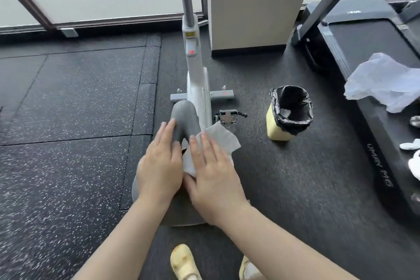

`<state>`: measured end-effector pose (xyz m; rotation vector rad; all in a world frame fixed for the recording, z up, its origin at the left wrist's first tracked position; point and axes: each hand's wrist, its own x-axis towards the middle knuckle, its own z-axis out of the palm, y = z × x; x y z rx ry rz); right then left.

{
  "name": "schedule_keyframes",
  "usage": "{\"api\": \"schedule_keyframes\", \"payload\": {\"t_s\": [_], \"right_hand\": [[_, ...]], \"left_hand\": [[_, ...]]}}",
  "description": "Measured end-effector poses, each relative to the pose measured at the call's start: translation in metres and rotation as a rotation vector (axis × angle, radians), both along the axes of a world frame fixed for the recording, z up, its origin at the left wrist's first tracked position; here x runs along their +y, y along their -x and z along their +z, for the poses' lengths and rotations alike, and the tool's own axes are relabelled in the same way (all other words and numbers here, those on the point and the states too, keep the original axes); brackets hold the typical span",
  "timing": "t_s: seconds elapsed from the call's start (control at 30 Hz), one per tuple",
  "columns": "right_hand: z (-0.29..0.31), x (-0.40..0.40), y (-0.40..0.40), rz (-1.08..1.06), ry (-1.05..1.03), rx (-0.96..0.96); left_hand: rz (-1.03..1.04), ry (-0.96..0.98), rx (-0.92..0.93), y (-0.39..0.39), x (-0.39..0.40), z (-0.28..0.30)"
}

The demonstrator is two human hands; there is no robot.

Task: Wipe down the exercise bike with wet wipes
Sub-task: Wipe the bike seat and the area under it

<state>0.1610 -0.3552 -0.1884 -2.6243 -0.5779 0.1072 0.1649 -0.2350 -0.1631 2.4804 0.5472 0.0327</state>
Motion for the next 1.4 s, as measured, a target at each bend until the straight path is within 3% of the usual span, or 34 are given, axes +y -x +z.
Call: {"api": "schedule_keyframes", "payload": {"t_s": [0.2, 0.3, 0.4, 0.47, 0.63, 0.9, 1.07, 1.17, 1.27, 1.4], "right_hand": [[0.004, -0.015, 0.024, -0.027, -0.059, 0.111], [0.007, -0.011, -0.008, 0.083, -0.138, 0.205], [0.015, 0.019, -0.078, 0.052, -0.363, 0.529], [0.016, 0.026, -0.092, -0.001, -0.460, 0.640], [0.009, -0.012, -0.048, 0.169, -0.290, 0.491], [0.026, 0.041, -0.106, 0.143, -0.218, 0.293], [0.012, 0.026, -0.074, 0.077, -0.444, 0.482], [0.010, 0.051, -0.122, -0.061, -0.532, 0.591], [0.007, 0.063, -0.158, -0.056, -0.615, 0.677], [-0.003, 0.048, -0.128, -0.021, -0.709, 0.551]], "left_hand": [[0.077, -0.062, 0.098, -0.003, -0.007, 0.007], [0.112, -0.063, 0.118, -0.005, -0.007, 0.005], [0.140, -0.046, 0.095, -0.004, -0.005, 0.003], [0.144, -0.059, 0.093, -0.004, -0.006, 0.001], [0.158, -0.082, 0.103, -0.004, -0.008, 0.001], [0.203, -0.113, 0.114, -0.005, -0.016, 0.005], [0.257, -0.123, 0.133, -0.006, -0.013, 0.003], [0.258, -0.167, 0.141, -0.006, -0.014, 0.001], [0.268, -0.191, 0.141, -0.007, -0.014, 0.001], [0.259, -0.189, 0.140, -0.007, -0.014, 0.002]]}}
